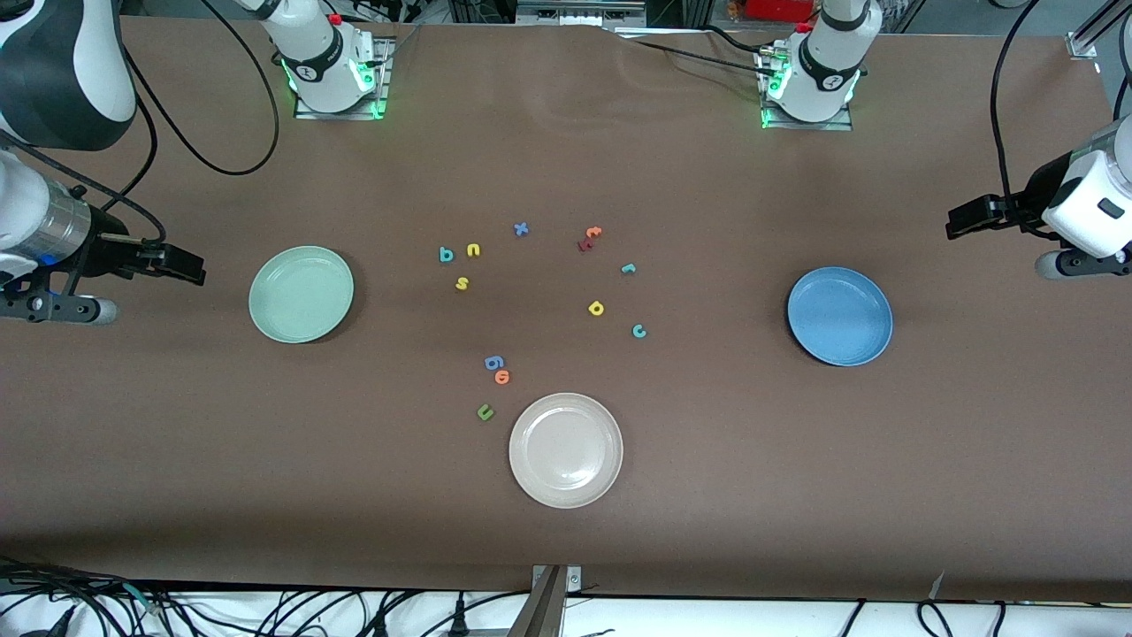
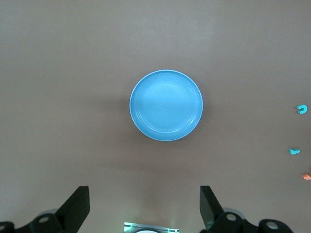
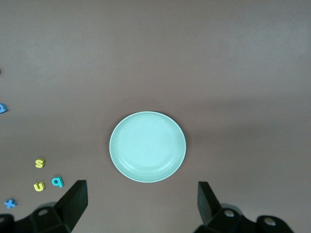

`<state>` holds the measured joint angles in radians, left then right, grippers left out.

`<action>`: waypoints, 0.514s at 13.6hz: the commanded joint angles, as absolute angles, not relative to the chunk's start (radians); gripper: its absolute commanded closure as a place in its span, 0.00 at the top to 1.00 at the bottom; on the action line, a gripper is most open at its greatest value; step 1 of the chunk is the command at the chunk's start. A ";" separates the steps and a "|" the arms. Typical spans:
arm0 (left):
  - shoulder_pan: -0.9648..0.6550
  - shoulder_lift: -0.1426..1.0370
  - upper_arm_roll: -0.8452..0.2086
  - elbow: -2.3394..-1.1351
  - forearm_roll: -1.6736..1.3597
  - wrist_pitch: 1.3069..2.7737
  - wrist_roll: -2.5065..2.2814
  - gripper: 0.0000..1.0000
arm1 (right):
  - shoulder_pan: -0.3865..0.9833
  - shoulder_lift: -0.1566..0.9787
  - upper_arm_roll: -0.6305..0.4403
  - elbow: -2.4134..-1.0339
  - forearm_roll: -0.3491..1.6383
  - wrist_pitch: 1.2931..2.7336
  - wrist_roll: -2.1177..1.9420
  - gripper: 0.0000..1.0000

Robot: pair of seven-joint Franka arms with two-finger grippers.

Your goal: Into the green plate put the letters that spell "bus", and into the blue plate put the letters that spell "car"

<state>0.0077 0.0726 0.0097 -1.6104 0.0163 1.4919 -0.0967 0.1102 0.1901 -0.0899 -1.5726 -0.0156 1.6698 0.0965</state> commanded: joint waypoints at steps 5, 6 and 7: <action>0.008 0.094 0.014 -1.580 0.002 1.473 -0.071 1.00 | 0.115 0.173 -0.089 -1.578 -0.023 1.661 0.103 1.00; 0.006 0.095 0.014 -1.571 0.002 1.473 -0.072 1.00 | 0.115 0.173 -0.089 -1.578 -0.023 1.661 0.103 1.00; 0.005 0.097 0.014 -1.543 0.006 1.473 -0.080 1.00 | 0.115 0.173 -0.090 -1.578 -0.023 1.661 0.103 1.00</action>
<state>0.0077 0.0768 0.0097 -1.6077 0.0163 1.4925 -0.0952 0.1109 0.1901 -0.0897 -1.5726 -0.0156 1.6697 0.0966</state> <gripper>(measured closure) 0.000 0.000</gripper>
